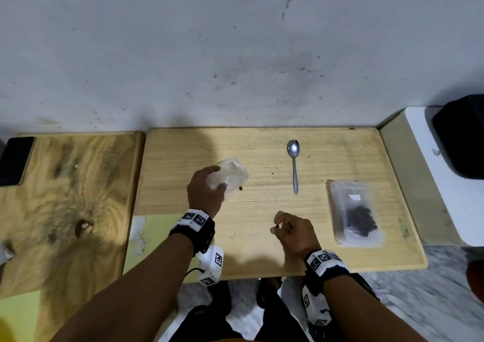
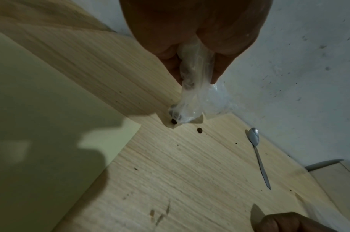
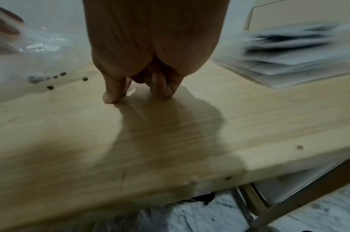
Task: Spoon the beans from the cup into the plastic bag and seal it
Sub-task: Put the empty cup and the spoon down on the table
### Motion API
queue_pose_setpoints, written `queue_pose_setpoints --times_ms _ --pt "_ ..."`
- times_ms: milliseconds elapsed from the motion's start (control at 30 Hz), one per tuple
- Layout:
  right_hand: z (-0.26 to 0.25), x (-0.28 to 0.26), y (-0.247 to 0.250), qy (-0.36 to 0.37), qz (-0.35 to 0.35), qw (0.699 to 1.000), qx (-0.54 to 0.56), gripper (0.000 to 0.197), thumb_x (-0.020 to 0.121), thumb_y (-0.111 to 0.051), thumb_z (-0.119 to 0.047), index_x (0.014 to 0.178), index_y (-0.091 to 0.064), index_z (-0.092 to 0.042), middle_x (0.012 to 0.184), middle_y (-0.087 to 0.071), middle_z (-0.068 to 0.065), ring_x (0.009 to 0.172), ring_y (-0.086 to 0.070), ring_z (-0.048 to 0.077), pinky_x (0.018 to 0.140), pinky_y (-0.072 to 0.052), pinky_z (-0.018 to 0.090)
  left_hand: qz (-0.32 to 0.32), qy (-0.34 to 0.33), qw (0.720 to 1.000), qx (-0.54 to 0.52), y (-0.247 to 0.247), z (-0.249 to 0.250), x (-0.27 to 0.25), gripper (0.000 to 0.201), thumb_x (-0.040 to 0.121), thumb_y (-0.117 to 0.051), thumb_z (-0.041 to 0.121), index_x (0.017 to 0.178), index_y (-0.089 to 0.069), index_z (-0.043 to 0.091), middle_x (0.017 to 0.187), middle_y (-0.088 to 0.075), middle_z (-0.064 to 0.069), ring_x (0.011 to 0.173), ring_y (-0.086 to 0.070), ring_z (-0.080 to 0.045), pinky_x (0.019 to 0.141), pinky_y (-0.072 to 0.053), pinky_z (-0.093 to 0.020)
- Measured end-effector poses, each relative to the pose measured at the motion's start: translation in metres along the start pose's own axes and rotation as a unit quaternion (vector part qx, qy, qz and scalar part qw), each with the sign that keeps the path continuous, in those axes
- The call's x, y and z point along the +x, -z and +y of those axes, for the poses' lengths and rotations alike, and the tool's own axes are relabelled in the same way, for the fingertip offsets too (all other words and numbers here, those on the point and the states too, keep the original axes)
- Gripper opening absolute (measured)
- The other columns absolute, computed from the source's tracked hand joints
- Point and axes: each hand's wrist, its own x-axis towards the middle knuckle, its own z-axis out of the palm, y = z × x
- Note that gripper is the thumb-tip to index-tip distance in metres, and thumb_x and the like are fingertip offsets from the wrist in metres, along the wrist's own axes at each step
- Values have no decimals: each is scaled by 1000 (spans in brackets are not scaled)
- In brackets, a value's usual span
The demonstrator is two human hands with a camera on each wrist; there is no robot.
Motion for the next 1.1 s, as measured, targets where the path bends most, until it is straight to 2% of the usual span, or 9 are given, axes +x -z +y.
queue_pose_setpoints --times_ms 133,233,433,533,700,800,900,1000,1100 --pt "2 1 -1 5 -14 999 -32 16 83 -76 -35 81 -60 -31 74 -61 -5 70 -58 14 67 -41 27 0 15 1000 -17 2 2 2 36 73 -73 10 106 -69 25 114 -63 4 101 -56 -10 82 -35 -11" --pt "2 1 1 22 -35 997 -59 21 87 -71 -39 79 -55 -28 80 -66 1 75 -62 22 67 -45 32 -5 25 999 -27 2 2 4 34 75 -73 10 105 -69 25 115 -62 5 99 -52 -6 81 -36 -13" --pt "11 -4 6 32 -37 997 -56 19 86 -74 -35 95 -60 -25 66 -57 -10 71 -57 13 67 -39 28 -5 24 999 -35 2 1 10 31 75 -74 12 104 -69 23 114 -62 5 101 -54 -8 89 -39 -19" --pt "14 -2 8 52 -48 995 -76 14 91 -67 -34 86 -59 -25 72 -59 -6 69 -57 16 67 -41 29 -5 22 999 -25 2 1 14 31 75 -74 12 104 -69 23 113 -61 5 103 -55 -11 92 -42 -23" --pt "10 7 9 46 -52 994 -80 24 97 -55 -36 77 -42 -37 82 -68 0 75 -64 23 68 -45 32 -14 20 1000 -13 0 4 19 31 76 -72 12 105 -69 22 113 -59 7 100 -51 -7 92 -40 -22" --pt "2 11 11 30 -61 996 -59 15 93 -62 -38 86 -50 -33 81 -70 -4 77 -65 18 72 -47 31 -16 24 1000 -10 -1 4 22 31 77 -72 13 106 -69 22 111 -57 9 98 -50 -6 89 -39 -21" --pt "2 11 15 10 -64 997 -48 25 86 -72 -37 104 -60 -23 89 -67 -5 84 -63 14 75 -44 26 -14 25 999 -14 -1 4 23 31 77 -73 13 106 -69 22 110 -57 10 98 -50 -6 87 -39 -20" --pt "10 5 16 24 -54 998 -34 27 84 -76 -30 108 -65 -28 68 -61 -10 79 -61 6 75 -44 24 -15 27 999 -11 -1 4 25 30 77 -73 14 106 -69 23 113 -58 8 99 -50 -6 86 -38 -19" --pt "17 1 13 25 -10 1000 -13 20 82 -78 -26 99 -71 -30 54 -54 -13 69 -60 3 74 -47 23 -17 22 1000 -2 -4 5 26 30 77 -73 14 106 -69 23 115 -60 6 103 -54 -10 86 -38 -17"
